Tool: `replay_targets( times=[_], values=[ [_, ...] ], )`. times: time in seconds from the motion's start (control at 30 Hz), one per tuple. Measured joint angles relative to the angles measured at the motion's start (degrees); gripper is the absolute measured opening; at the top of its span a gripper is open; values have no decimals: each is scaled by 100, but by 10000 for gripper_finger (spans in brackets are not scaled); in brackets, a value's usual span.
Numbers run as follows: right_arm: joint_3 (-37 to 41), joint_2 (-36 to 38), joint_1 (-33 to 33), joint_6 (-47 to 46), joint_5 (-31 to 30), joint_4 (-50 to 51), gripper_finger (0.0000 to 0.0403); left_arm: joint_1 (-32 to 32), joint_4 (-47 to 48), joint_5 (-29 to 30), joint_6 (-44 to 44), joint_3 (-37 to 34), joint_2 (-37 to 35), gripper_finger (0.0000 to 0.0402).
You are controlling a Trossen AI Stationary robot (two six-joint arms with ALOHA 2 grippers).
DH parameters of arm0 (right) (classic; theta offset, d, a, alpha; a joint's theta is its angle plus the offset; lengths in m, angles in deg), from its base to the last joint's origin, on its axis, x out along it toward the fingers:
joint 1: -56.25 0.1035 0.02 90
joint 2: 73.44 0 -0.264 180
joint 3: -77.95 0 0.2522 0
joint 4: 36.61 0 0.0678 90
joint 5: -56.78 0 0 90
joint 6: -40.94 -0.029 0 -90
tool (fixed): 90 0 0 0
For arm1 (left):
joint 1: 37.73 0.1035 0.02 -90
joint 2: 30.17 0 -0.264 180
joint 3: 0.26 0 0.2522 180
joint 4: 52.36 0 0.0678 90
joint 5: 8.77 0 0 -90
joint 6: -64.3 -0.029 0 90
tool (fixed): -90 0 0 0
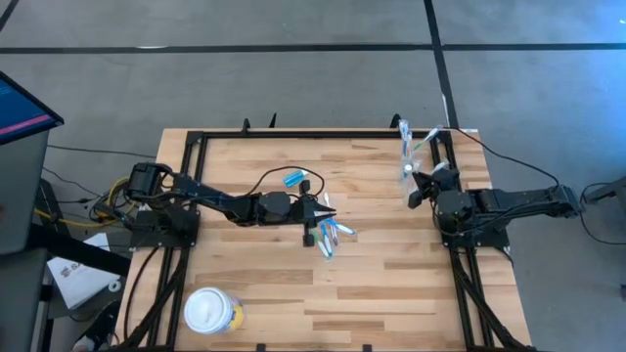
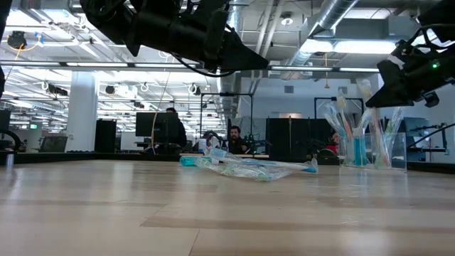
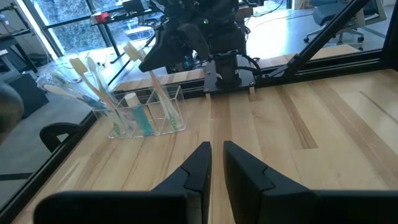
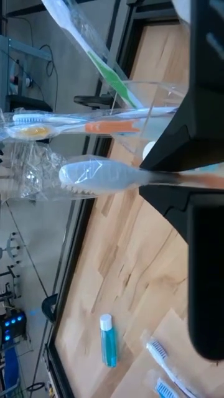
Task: Pick & Place toothbrushing station
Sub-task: Put the orange toothbrush into the transparent organizer
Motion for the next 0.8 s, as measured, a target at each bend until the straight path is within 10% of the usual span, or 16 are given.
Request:
replay_targets(
  times=[0.8],
  values=[
    [-5,0,0,149,87,-18,96,1,4,-1,0,0,0,34]
  ],
)
